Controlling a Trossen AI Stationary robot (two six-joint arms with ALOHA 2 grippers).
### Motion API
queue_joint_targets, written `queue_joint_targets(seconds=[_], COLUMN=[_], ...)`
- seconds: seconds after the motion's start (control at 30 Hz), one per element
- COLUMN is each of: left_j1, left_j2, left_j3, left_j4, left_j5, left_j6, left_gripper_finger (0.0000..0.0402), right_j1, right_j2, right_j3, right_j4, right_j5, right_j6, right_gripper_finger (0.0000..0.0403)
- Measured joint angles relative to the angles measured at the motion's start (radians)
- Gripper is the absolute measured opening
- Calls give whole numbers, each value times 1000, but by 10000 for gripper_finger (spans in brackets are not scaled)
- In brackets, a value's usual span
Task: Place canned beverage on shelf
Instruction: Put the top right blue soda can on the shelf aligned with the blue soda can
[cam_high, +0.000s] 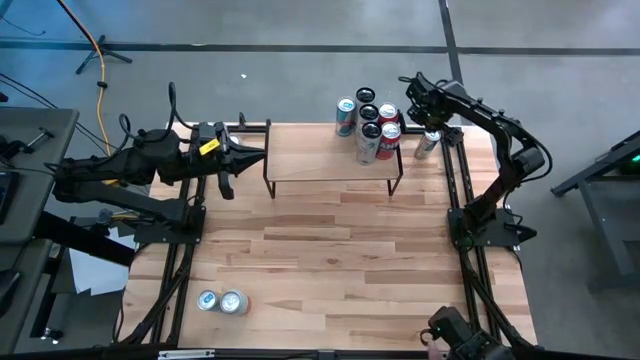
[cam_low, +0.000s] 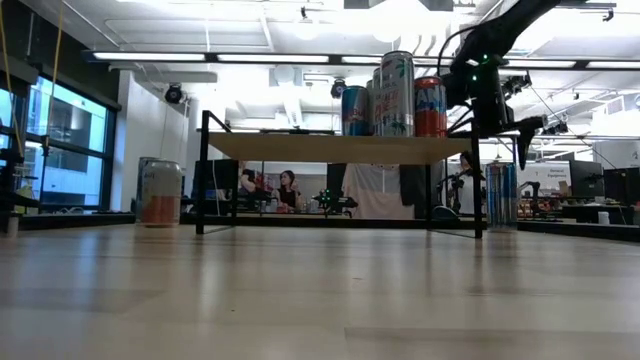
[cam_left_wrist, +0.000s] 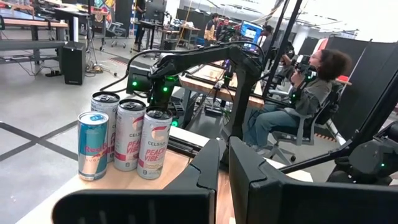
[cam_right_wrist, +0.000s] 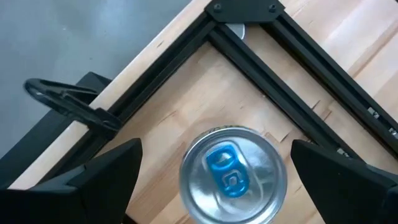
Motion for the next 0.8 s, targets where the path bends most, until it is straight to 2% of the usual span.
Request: queue_joint_targets(seconds=[0.67,0.8], left_j1=[0,0], left_j2=[0,0], left_j3=[0,0], left_j4=[-29,-24], left_j5=[-2,-2], left_j6=[-63,-77], left_gripper_finger=[1,1], right_j1=[0,0], right_j2=[1,1], right_j3=[-38,-38], right_j4=[33,30], right_j5=[18,18], right_j6=[-43,-44], right_gripper_finger=[398,386])
